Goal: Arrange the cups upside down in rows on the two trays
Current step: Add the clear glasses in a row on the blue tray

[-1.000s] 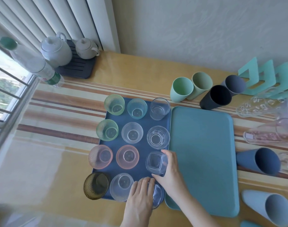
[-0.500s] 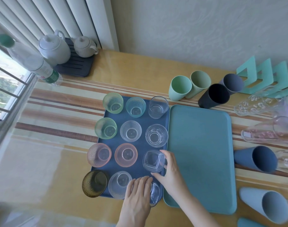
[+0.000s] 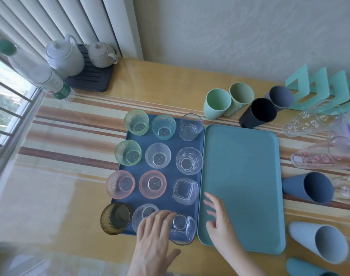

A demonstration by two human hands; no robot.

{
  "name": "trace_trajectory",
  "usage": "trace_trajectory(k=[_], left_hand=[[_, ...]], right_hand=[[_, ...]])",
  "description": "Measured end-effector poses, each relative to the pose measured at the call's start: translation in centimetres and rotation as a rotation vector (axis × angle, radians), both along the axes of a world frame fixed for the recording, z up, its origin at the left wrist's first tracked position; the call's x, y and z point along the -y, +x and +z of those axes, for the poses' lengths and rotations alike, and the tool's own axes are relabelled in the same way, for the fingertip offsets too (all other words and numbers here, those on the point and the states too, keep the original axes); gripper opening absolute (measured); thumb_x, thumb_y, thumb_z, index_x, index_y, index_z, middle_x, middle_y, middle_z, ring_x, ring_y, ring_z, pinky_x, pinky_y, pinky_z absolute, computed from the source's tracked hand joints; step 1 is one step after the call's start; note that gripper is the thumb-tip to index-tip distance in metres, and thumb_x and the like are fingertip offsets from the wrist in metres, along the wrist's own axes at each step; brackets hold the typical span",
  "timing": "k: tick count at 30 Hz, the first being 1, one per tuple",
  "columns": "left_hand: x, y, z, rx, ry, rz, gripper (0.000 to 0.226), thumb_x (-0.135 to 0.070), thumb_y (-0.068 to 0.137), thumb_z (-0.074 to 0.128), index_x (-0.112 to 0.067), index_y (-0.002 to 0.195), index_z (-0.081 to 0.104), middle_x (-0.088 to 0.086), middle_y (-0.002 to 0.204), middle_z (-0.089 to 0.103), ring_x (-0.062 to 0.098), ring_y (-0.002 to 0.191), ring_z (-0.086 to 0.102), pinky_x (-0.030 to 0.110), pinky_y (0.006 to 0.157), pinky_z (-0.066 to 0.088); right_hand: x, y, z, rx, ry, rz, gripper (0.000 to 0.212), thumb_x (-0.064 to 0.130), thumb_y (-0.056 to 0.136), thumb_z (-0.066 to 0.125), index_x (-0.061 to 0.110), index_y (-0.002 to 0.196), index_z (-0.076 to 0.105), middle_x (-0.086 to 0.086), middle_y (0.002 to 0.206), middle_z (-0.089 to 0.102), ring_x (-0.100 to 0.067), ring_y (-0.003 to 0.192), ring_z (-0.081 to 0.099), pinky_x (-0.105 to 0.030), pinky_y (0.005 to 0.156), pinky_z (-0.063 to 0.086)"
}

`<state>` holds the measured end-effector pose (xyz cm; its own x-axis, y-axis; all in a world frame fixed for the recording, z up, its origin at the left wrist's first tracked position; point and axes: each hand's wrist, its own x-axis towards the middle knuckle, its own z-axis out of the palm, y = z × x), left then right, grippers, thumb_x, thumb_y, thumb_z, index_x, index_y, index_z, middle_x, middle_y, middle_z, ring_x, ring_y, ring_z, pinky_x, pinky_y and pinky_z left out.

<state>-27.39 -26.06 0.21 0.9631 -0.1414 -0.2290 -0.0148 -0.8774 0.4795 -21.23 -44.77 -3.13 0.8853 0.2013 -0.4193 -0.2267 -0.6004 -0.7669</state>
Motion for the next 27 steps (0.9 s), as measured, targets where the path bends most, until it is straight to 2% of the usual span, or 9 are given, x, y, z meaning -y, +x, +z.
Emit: trace_trajectory(k=[4, 6, 9, 12, 16, 20, 22, 25, 27], left_hand=[[-2.9, -0.9, 1.1, 0.020, 0.064, 0.126, 0.101, -0.048, 0.029, 0.085, -0.023, 0.120, 0.051, -0.008, 0.125, 0.048, 0.017, 0.117, 0.042, 0.024, 0.103, 0.013], [-3.9, -1.1, 1.2, -0.004, 0.104, 0.205, 0.103, -0.043, 0.027, 0.089, -0.020, 0.121, 0.053, -0.004, 0.126, 0.054, 0.019, 0.121, 0.041, 0.023, 0.106, 0.008], [-4.5, -0.7, 1.1, -0.038, 0.153, 0.256, 0.105, -0.036, 0.025, 0.092, -0.015, 0.121, 0.055, 0.002, 0.123, 0.059, 0.021, 0.121, 0.041, 0.023, 0.106, 0.006], [-4.4, -0.6, 0.3, -0.061, 0.202, 0.260, 0.106, -0.034, 0.024, 0.093, -0.010, 0.120, 0.056, 0.007, 0.118, 0.062, 0.025, 0.121, 0.040, 0.031, 0.103, 0.012], [-3.9, -0.5, -1.1, -0.047, 0.243, 0.243, 0.100, -0.030, 0.027, 0.093, -0.008, 0.117, 0.056, 0.008, 0.110, 0.064, 0.027, 0.119, 0.040, 0.039, 0.099, 0.021], [-3.4, -0.4, -1.5, -0.017, 0.241, 0.252, 0.091, -0.033, 0.033, 0.091, -0.008, 0.113, 0.055, 0.007, 0.104, 0.064, 0.026, 0.117, 0.041, 0.042, 0.095, 0.025], [-3.3, -0.4, -1.5, -0.011, 0.231, 0.250, 0.091, -0.034, 0.033, 0.091, -0.010, 0.113, 0.054, 0.007, 0.104, 0.064, 0.026, 0.117, 0.041, 0.042, 0.094, 0.026], [-3.4, -0.6, -1.4, -0.040, 0.210, 0.241, 0.097, -0.038, 0.030, 0.091, -0.011, 0.114, 0.052, 0.006, 0.106, 0.063, 0.026, 0.118, 0.040, 0.041, 0.092, 0.026], [-3.5, -0.7, -1.3, -0.073, 0.200, 0.247, 0.103, -0.048, 0.027, 0.089, -0.010, 0.116, 0.054, 0.005, 0.110, 0.061, 0.025, 0.120, 0.038, 0.040, 0.092, 0.025]], right_hand=[[0.2, -3.2, 1.5, -0.105, 0.004, 0.215, 0.090, -0.003, 0.066, 0.039, 0.054, 0.132, 0.013, 0.022, 0.141, 0.027, 0.011, 0.131, 0.026, -0.002, 0.094, 0.029], [-0.5, -4.3, 1.4, -0.109, -0.016, 0.303, 0.088, 0.016, 0.069, 0.051, 0.052, 0.135, 0.005, 0.027, 0.146, 0.011, 0.012, 0.134, 0.017, -0.001, 0.099, 0.021], [-1.6, -5.2, 0.7, -0.073, -0.046, 0.259, 0.090, 0.045, 0.068, 0.069, 0.040, 0.138, 0.011, 0.033, 0.143, 0.006, 0.016, 0.131, 0.016, -0.003, 0.103, 0.017], [-2.4, -5.0, 0.5, -0.022, -0.099, 0.183, 0.080, 0.041, 0.072, 0.071, 0.039, 0.134, 0.021, 0.034, 0.136, 0.022, 0.010, 0.126, 0.032, -0.003, 0.093, 0.029], [-3.0, -4.3, 0.4, 0.001, -0.108, 0.177, 0.068, 0.050, 0.070, 0.061, 0.045, 0.127, 0.024, 0.030, 0.128, 0.036, 0.002, 0.112, 0.049, -0.007, 0.080, 0.040], [-2.9, -4.2, 0.6, -0.008, -0.093, 0.175, 0.067, 0.056, 0.066, 0.051, 0.047, 0.125, 0.021, 0.029, 0.128, 0.035, 0.002, 0.115, 0.046, -0.006, 0.084, 0.036], [-2.9, -4.2, 0.6, -0.010, -0.085, 0.174, 0.067, 0.053, 0.067, 0.054, 0.047, 0.125, 0.020, 0.027, 0.129, 0.035, 0.003, 0.117, 0.043, -0.003, 0.086, 0.032], [-2.6, -4.1, 0.8, -0.041, -0.085, 0.226, 0.078, 0.033, 0.075, 0.065, 0.045, 0.131, 0.013, 0.021, 0.138, 0.024, 0.002, 0.128, 0.034, -0.002, 0.093, 0.026], [-2.1, -3.7, 1.6, -0.039, -0.067, 0.265, 0.083, 0.019, 0.076, 0.061, 0.042, 0.135, 0.008, 0.018, 0.143, 0.014, -0.001, 0.135, 0.026, -0.002, 0.098, 0.022]])
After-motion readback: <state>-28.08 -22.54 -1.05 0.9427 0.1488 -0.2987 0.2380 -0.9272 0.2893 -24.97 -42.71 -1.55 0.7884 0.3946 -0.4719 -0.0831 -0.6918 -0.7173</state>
